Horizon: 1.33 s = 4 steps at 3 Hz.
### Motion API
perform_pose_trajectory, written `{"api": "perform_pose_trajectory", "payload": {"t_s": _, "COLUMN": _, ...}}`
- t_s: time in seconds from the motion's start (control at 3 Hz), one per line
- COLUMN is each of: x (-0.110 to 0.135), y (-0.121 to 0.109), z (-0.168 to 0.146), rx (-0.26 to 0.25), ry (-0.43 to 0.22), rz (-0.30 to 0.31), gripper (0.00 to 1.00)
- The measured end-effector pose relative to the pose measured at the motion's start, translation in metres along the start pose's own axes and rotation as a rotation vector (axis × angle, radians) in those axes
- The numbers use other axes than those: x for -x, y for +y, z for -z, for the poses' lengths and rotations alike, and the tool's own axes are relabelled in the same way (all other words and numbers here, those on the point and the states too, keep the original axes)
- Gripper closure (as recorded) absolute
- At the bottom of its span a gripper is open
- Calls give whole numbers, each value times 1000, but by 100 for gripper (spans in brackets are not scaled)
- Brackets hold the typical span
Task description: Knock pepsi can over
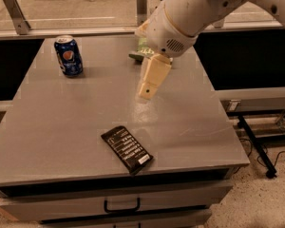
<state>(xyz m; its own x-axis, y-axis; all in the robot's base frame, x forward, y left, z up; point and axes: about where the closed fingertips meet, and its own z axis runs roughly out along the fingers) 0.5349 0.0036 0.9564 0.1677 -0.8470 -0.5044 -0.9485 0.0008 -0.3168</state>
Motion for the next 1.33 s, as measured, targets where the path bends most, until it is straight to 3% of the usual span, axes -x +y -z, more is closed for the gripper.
{"api": "perform_pose_trajectory", "payload": {"t_s": 0.33, "x": 1, "y": -3, "z": -2, "rx": -2, "ry": -12, "rz": 0, "gripper": 0}}
{"api": "perform_pose_trajectory", "payload": {"t_s": 1.0, "x": 46, "y": -94, "z": -66, "rx": -27, "ry": -323, "rz": -21, "gripper": 0}}
{"api": "perform_pose_trajectory", "payload": {"t_s": 1.33, "x": 85, "y": -125, "z": -102, "rx": 3, "ry": -447, "rz": -31, "gripper": 0}}
